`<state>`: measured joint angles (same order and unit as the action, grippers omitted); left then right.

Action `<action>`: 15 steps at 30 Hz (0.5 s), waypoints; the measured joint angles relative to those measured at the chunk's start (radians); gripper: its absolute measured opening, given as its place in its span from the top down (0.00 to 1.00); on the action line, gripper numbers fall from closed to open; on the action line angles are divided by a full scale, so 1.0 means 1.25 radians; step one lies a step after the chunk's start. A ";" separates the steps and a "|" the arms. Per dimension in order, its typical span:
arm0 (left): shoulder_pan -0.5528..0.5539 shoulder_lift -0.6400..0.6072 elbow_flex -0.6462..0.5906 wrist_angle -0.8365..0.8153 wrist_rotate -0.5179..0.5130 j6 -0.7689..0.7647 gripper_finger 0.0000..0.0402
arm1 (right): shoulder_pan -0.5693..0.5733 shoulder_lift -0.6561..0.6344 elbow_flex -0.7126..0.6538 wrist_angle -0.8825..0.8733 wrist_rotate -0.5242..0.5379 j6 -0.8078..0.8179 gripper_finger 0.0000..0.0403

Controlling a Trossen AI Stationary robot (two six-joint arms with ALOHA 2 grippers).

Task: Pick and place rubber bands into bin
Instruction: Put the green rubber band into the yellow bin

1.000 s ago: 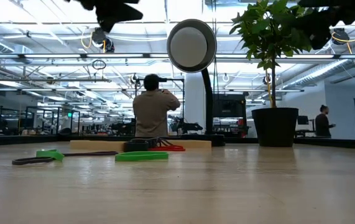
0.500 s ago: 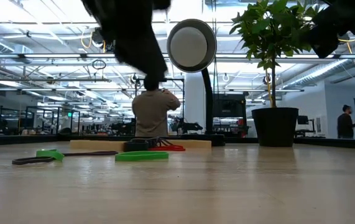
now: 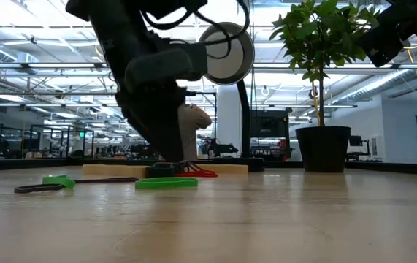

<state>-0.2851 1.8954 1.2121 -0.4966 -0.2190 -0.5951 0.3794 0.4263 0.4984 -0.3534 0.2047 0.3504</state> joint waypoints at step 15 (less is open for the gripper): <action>0.015 0.059 0.004 0.000 0.086 -0.028 0.51 | 0.000 0.000 0.000 -0.003 0.002 -0.019 0.52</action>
<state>-0.2665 1.9686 1.2167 -0.4963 -0.1115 -0.6304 0.3794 0.4265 0.4984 -0.3569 0.2072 0.3263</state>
